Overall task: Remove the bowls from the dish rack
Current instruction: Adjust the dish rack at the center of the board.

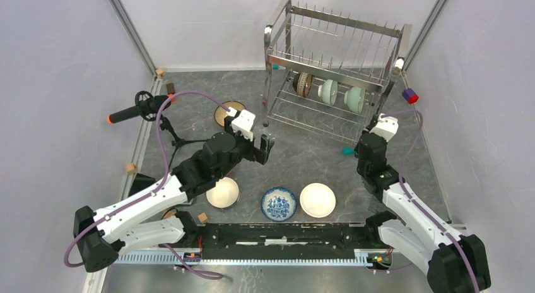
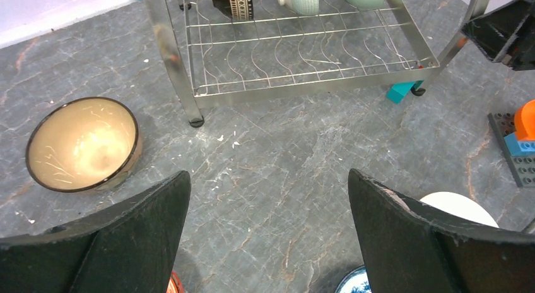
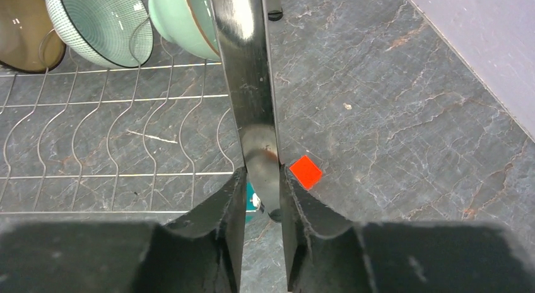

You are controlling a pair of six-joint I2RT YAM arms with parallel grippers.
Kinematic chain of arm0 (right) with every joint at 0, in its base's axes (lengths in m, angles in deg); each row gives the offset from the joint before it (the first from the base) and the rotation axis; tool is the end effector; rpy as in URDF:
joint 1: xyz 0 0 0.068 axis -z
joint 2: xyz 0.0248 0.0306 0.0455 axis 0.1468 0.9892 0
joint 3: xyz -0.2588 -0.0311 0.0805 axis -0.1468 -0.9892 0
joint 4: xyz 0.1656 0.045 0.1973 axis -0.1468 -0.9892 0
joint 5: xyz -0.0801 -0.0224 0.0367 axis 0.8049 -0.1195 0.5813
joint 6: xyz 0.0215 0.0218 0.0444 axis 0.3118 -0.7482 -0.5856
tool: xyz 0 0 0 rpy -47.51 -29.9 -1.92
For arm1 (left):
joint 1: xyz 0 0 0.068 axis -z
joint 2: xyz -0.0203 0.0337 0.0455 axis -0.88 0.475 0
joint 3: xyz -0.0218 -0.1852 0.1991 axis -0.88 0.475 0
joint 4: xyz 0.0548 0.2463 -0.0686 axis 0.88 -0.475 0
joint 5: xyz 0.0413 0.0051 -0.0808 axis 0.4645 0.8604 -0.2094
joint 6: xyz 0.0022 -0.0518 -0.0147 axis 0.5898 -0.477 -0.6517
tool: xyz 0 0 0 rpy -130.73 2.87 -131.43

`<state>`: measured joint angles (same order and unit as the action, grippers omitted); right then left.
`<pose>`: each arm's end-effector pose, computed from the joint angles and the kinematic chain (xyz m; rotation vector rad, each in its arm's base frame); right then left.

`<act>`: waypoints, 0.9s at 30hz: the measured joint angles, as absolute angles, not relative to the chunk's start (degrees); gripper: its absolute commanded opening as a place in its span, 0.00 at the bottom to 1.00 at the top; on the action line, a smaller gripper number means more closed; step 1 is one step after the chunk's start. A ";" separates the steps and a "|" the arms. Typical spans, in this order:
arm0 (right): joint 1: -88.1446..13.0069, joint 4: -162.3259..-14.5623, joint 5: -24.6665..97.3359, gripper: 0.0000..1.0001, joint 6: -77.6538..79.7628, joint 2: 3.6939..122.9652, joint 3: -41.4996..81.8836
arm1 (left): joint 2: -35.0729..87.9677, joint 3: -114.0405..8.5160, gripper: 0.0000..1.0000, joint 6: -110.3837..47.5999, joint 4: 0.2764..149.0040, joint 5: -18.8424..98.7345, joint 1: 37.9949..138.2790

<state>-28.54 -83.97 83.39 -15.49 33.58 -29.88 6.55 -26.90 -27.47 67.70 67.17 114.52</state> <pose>0.1918 0.0462 0.2293 0.4903 1.8000 -0.1496 0.1458 -0.1736 0.3251 0.4780 1.7615 -0.4512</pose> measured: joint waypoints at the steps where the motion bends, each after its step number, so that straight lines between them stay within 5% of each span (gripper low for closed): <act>1: -28.56 -84.12 82.96 0.26 -15.46 32.92 -30.06 | 6.48 -26.90 1.00 -27.32 67.67 67.39 114.54; 7: -30.75 -85.81 81.76 0.24 -15.46 30.69 -30.10 | 6.44 -26.90 1.00 -26.97 67.39 67.78 114.54; 11: -32.36 -86.90 82.00 0.57 -15.38 30.61 -30.08 | 6.44 -26.90 1.00 -26.95 66.86 67.89 114.56; 14: -32.41 -87.77 84.05 0.69 -13.87 30.13 -30.08 | 6.44 -26.90 1.00 -26.95 66.54 68.30 114.94; 21: -31.93 -86.02 89.56 0.71 -10.30 30.96 -29.95 | 6.44 -26.90 1.00 -26.90 65.64 69.14 115.57; 27: -29.59 -78.88 90.00 0.62 -8.95 36.81 -29.97 | 6.44 -26.92 1.00 -25.72 65.18 70.80 117.80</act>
